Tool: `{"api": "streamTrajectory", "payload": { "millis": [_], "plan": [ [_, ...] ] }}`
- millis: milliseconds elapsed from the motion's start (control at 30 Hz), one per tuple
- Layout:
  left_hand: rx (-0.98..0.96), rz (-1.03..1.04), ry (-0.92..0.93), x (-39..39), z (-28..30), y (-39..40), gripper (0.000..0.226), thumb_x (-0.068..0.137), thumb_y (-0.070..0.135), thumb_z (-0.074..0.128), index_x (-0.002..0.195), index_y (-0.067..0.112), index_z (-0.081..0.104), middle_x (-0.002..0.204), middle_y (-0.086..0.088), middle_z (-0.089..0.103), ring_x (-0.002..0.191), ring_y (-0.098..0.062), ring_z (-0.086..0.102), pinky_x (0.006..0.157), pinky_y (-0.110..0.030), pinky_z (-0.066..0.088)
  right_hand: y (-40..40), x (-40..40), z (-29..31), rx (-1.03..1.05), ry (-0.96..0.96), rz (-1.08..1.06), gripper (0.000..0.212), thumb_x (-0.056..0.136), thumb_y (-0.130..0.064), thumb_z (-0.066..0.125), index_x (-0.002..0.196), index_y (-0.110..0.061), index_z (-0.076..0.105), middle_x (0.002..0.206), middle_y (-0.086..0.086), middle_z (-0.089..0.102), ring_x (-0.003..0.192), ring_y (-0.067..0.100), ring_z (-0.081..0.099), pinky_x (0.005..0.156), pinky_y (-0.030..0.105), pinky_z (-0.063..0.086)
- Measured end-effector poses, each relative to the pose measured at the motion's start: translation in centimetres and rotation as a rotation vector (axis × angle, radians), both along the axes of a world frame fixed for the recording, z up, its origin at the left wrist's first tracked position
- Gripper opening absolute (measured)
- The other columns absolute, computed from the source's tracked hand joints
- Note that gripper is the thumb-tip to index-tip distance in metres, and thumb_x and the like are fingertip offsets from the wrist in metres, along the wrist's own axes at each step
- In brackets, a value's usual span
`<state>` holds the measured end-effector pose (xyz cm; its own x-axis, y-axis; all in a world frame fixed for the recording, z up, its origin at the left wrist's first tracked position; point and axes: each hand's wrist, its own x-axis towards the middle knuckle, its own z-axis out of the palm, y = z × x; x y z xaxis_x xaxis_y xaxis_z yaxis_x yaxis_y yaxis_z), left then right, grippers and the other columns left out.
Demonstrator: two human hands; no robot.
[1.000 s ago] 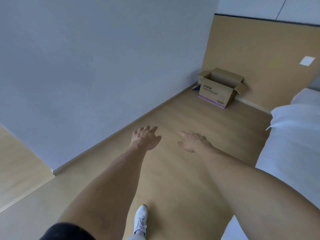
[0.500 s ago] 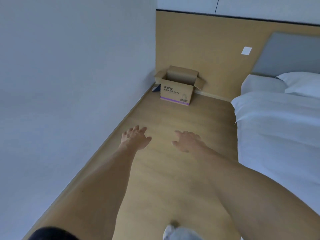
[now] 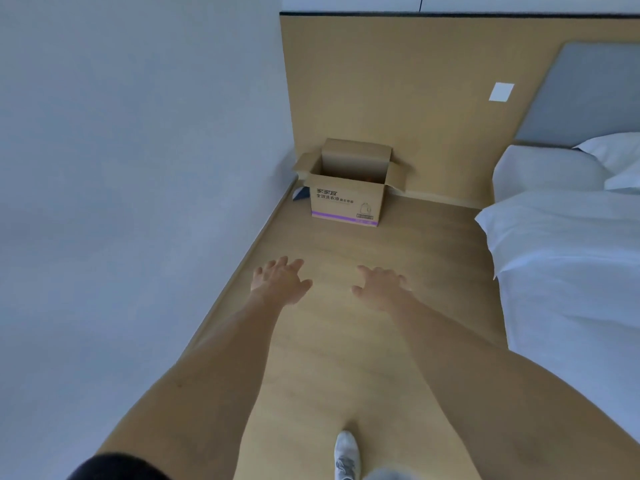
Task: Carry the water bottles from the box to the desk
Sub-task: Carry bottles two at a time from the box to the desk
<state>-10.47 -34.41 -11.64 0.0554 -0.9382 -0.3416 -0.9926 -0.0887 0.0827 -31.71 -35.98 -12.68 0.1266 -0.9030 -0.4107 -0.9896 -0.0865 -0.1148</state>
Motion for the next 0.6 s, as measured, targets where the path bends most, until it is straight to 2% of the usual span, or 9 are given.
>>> {"api": "streamTrajectory", "payload": {
  "millis": [333, 467, 600],
  "plan": [
    [-0.033, -0.078, 0.027, -2.1, -0.2, -19.3, 0.062, 0.099, 0.057, 0.042, 0.155, 0.032, 0.029, 0.159, -0.005, 0.034, 0.144, -0.03, 0.033, 0.114, -0.047, 0.029, -17.0, -2.2, 0.2, 0.023, -0.014, -0.074, 0.057, 0.098, -0.053, 0.041, 0.151, -0.033, 0.03, 0.145, 0.012, 0.047, 0.133, 0.033, 0.045, 0.105, 0.046, 0.036],
    [-0.035, -0.114, 0.025, -2.2, -1.2, -26.9, 0.061, 0.098, 0.056, 0.042, 0.152, 0.029, 0.033, 0.157, -0.006, 0.037, 0.143, -0.031, 0.035, 0.113, -0.048, 0.031, -23.4, -2.5, 0.0, 0.019, -0.023, -0.109, 0.06, 0.098, -0.055, 0.041, 0.153, -0.034, 0.029, 0.151, 0.01, 0.044, 0.138, 0.032, 0.041, 0.11, 0.046, 0.033],
    [-0.056, -0.159, 0.084, -1.8, -2.6, -35.6, 0.059, 0.096, 0.048, 0.047, 0.15, 0.029, 0.036, 0.15, -0.005, 0.042, 0.138, -0.031, 0.04, 0.11, -0.047, 0.034, -31.2, -2.4, 0.0, -0.002, -0.005, -0.169, 0.061, 0.097, -0.055, 0.041, 0.153, -0.035, 0.029, 0.152, 0.007, 0.044, 0.14, 0.03, 0.04, 0.115, 0.047, 0.029]
  ]
}}
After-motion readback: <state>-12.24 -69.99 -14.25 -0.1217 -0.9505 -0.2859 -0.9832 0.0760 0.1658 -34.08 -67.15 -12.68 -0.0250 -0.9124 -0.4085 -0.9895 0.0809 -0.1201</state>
